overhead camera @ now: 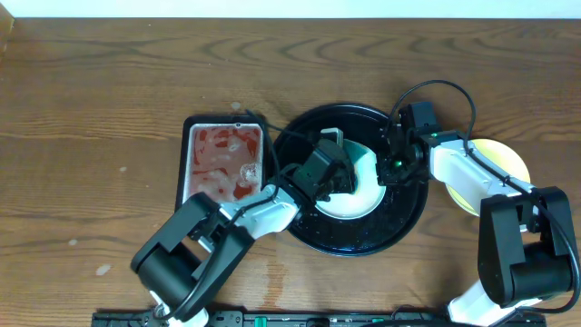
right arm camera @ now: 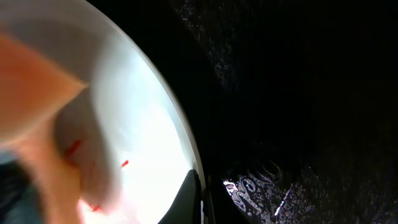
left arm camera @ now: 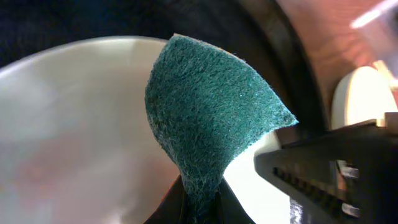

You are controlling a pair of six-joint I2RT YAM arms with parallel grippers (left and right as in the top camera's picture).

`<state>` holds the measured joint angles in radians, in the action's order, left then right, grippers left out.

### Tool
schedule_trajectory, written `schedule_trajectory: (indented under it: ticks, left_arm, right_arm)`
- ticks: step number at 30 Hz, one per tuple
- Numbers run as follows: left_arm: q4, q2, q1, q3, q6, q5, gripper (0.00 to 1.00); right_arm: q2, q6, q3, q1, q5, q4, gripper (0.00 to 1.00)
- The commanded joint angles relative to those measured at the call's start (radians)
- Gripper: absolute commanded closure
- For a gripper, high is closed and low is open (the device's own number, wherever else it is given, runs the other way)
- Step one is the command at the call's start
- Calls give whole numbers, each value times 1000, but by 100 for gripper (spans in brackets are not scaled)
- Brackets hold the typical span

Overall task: Clean dirty plates on tray and stack at the side
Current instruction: 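Scrub the light-blue plate with the sponge while right gripper holds rim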

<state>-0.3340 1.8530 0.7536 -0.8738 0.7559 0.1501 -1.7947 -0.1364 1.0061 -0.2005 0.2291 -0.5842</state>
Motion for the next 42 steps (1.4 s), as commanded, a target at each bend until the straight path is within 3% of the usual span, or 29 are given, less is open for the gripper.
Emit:
schedule_trajectory:
  ticks: [1,5,10,16,19,23,28,42]
  left_arm:
    - [-2,35,-11,4,11,-45,92]
    - [60,32,-42,4,-87,-88,92]
    - [222,-13,-105,4,-109,-101,93]
    - [235,-94,-91,3,-134,-18,93]
    - [201,-101,-73,4,-116,-18,92]
    - [132,-74,-60,4,36,-10,92]
    - [8,-24,-58,4,142,72,92]
    - [-237,100,-34,4,189,202,92]
  right_arm:
    - [-10,21,-26,-11,-15,-3,99]
    - [-10,21,-26,-11,-15,-3,99]
    - [-10,21,-26,-11,-15,-3,99]
    - [-10,21,-26,-11,-15,-3,99]
    - [-10,21,-27,-11,-15,-3,99]
    - [-10,21,-26,-11,-15,-3,99]
    - [-10,21,-26,-11,-15,-3,99]
    - [-10,21,-26,-11,-15,-3,99]
